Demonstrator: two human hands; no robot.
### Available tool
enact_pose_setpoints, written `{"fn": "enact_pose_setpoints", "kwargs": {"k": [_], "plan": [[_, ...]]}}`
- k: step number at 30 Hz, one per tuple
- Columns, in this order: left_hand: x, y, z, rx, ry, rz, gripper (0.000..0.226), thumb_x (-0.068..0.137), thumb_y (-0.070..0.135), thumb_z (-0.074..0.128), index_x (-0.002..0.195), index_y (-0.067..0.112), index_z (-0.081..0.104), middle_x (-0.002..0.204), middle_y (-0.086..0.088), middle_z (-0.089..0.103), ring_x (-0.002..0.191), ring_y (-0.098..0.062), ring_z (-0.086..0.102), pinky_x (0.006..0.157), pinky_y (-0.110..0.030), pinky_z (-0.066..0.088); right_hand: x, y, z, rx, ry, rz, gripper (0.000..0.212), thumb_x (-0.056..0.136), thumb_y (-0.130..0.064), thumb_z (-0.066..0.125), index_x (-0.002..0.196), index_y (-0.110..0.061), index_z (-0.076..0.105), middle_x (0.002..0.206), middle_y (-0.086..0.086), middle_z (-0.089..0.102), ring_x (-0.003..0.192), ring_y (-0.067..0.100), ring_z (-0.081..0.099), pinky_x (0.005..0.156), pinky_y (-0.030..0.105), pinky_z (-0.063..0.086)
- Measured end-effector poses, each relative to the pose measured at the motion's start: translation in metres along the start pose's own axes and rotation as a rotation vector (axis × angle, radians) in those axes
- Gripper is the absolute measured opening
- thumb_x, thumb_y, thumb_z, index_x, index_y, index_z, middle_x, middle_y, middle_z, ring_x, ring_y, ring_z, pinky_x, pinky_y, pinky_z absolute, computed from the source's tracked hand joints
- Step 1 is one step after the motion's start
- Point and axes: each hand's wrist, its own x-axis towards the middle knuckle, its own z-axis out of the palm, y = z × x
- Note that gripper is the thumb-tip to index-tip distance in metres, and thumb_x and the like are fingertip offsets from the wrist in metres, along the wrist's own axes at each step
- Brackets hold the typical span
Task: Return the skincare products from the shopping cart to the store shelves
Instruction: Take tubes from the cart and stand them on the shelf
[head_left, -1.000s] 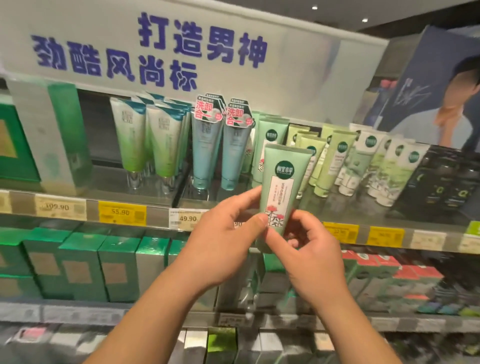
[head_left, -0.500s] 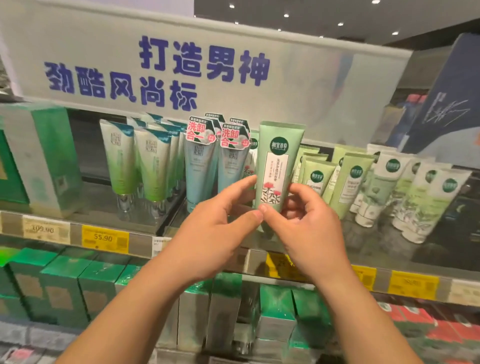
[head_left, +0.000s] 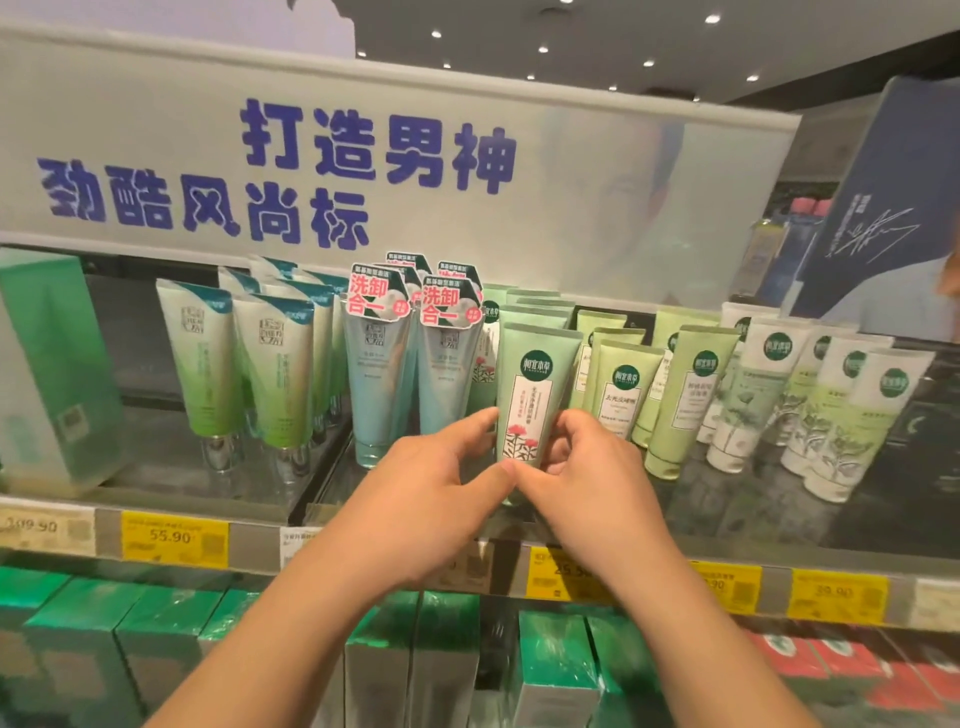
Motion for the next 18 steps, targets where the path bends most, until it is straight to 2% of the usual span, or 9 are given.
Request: {"fn": "enact_pose_setpoints", "kwargs": {"k": [1, 3, 4, 6, 11, 13, 15, 16, 18], "plan": [[0.001, 0.0, 0.0, 0.004, -0.007, -0.001, 0.061, 0.096, 0.055, 0.056, 0.153, 0.051, 0.036, 0.135, 0.03, 0.061, 0.09, 0.01, 0.065, 0.083, -0.018, 0.052, 0.001, -0.001, 0.001, -0.015, -0.005, 0.002, 0.027, 0.083, -0.04, 0.082, 0.098, -0.029, 0.063, 0.079, -0.015, 0.071, 0.065, -0.006, 0.063, 0.053, 0.012, 0.043], [0.003, -0.001, 0.0, 0.007, -0.016, -0.014, 0.061, 0.096, 0.056, 0.054, 0.153, 0.052, 0.034, 0.131, 0.03, 0.064, 0.065, 0.011, 0.058, 0.06, -0.012, 0.042, 0.002, -0.002, 0.002, -0.026, -0.006, 0.005, 0.027, 0.084, -0.039, 0.082, 0.101, -0.029, 0.063, 0.08, -0.014, 0.072, 0.068, -0.003, 0.065, 0.059, 0.019, 0.052], [0.003, -0.002, 0.0, 0.011, -0.019, -0.021, 0.06, 0.096, 0.056, 0.053, 0.153, 0.052, 0.034, 0.128, 0.03, 0.066, 0.059, 0.011, 0.055, 0.054, -0.011, 0.037, 0.002, -0.003, 0.003, -0.024, -0.006, 0.01, 0.028, 0.084, -0.039, 0.082, 0.102, -0.029, 0.063, 0.081, -0.013, 0.072, 0.068, -0.002, 0.066, 0.063, 0.023, 0.056], [0.004, -0.001, 0.001, 0.023, -0.023, -0.035, 0.059, 0.097, 0.057, 0.053, 0.153, 0.053, 0.034, 0.12, 0.029, 0.069, 0.055, 0.009, 0.055, 0.05, -0.013, 0.035, 0.003, -0.004, 0.003, -0.009, -0.006, 0.024, 0.029, 0.084, -0.037, 0.083, 0.102, -0.03, 0.061, 0.079, -0.013, 0.072, 0.067, -0.001, 0.067, 0.065, 0.029, 0.059], [0.003, -0.001, -0.001, 0.048, -0.051, -0.033, 0.056, 0.098, 0.056, 0.053, 0.152, 0.05, 0.038, 0.114, 0.03, 0.071, 0.075, 0.012, 0.063, 0.059, -0.01, 0.042, 0.001, -0.008, 0.003, -0.035, -0.002, 0.033, 0.03, 0.086, -0.038, 0.081, 0.105, -0.029, 0.059, 0.078, -0.013, 0.069, 0.066, -0.002, 0.064, 0.055, 0.018, 0.047], [0.002, -0.002, -0.004, 0.054, -0.063, -0.036, 0.063, 0.094, 0.062, 0.055, 0.153, 0.047, 0.038, 0.122, 0.032, 0.067, 0.096, 0.014, 0.063, 0.076, -0.011, 0.048, 0.001, -0.009, 0.003, -0.037, -0.015, 0.047, 0.033, 0.086, -0.038, 0.081, 0.11, -0.028, 0.06, 0.081, -0.012, 0.068, 0.069, 0.0, 0.064, 0.057, 0.02, 0.048], [0.002, -0.004, -0.01, 0.054, -0.061, -0.039, 0.075, 0.088, 0.07, 0.058, 0.155, 0.044, 0.038, 0.132, 0.028, 0.064, 0.114, 0.011, 0.059, 0.094, -0.016, 0.047, 0.0, -0.009, 0.001, -0.023, -0.029, 0.061, 0.041, 0.086, -0.038, 0.081, 0.119, -0.027, 0.058, 0.082, -0.012, 0.068, 0.071, 0.003, 0.064, 0.059, 0.023, 0.049], [0.003, -0.005, -0.012, 0.048, -0.057, -0.035, 0.079, 0.085, 0.073, 0.059, 0.155, 0.043, 0.037, 0.135, 0.025, 0.063, 0.119, 0.009, 0.058, 0.101, -0.021, 0.047, -0.001, -0.01, 0.0, -0.004, -0.03, 0.069, 0.047, 0.085, -0.038, 0.08, 0.124, -0.027, 0.056, 0.084, -0.013, 0.068, 0.073, 0.002, 0.065, 0.06, 0.023, 0.049], [0.002, -0.007, -0.017, 0.027, -0.055, -0.013, 0.087, 0.078, 0.081, 0.058, 0.155, 0.044, 0.038, 0.136, 0.024, 0.062, 0.119, 0.01, 0.057, 0.107, -0.026, 0.047, -0.004, -0.01, -0.003, 0.028, -0.007, 0.078, 0.059, 0.085, -0.041, 0.08, 0.136, -0.028, 0.053, 0.089, -0.016, 0.07, 0.077, -0.002, 0.066, 0.066, 0.022, 0.053]]}}
